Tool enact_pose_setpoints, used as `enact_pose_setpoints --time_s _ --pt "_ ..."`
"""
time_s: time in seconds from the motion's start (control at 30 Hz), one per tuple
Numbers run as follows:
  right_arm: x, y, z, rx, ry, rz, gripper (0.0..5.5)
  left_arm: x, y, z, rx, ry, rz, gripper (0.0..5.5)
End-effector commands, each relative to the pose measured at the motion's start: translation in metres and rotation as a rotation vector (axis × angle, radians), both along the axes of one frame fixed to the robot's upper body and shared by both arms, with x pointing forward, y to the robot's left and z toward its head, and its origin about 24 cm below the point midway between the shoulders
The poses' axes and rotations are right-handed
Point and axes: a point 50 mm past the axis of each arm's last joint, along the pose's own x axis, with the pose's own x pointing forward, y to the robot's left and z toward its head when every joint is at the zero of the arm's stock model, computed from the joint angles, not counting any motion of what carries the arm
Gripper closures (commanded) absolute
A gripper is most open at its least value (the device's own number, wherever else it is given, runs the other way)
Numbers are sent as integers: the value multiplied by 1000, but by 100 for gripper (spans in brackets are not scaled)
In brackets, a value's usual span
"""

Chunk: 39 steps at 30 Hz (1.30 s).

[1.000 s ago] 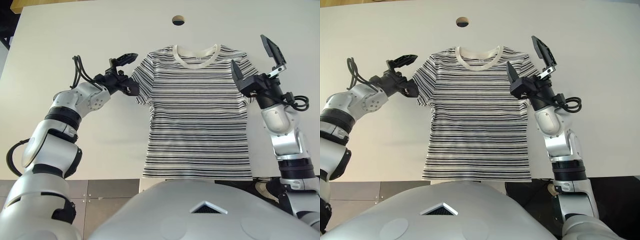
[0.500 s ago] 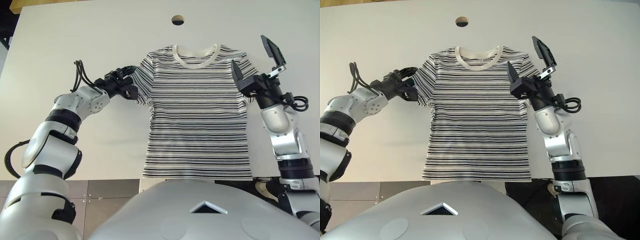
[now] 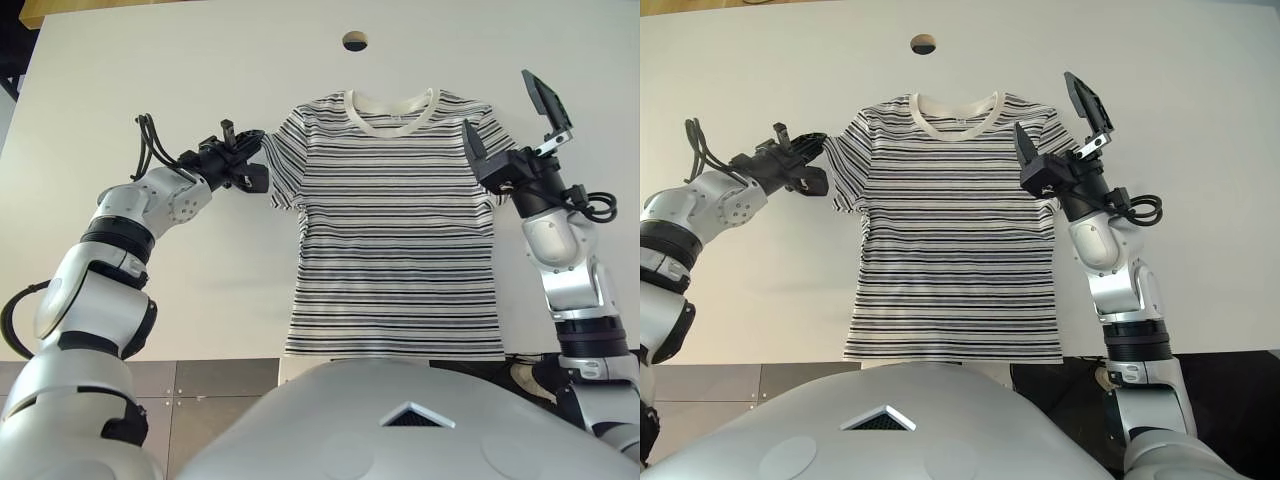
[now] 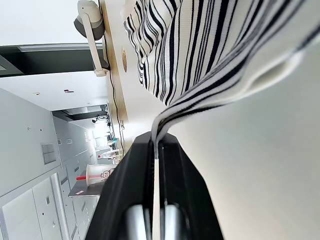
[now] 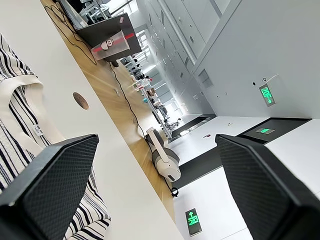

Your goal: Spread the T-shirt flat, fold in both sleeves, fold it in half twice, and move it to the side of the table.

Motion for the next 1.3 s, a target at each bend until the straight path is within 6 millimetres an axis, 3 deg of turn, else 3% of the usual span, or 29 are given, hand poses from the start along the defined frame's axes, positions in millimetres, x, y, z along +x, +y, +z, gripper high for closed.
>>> enact_pose_setpoints --time_s 0.03,0.13,0.3,0.63,0.77,0.97,1.07,1.17,1.3 --pt "3 1 4 -3 -8 4 117 -17 2 -16 -54 43 34 538" --pt "3 2 3 2 -6 4 117 -7 -12 -2 -220 -79 76 538" --pt "4 1 2 0 -1 2 117 -6 -39 11 -398 -159 24 538" --pt "3 1 -1 4 8 -6 117 0 -92 11 -441 -141 -77 538" --pt "1 2 -1 6 10 -3 117 5 -107 5 -423 -123 -69 477" --pt "1 -1 -2 -5 9 -17 117 8 -109 6 -474 -127 -14 379" --pt "8 -15 5 -55 -33 -67 117 1 -114 17 -590 -140 -38 333" --pt "25 -53 20 -205 -106 -196 117 -4 -107 63 -924 -240 3 282" --pt "50 -101 19 -348 -75 -353 117 -24 -102 108 -1276 -250 1 282"
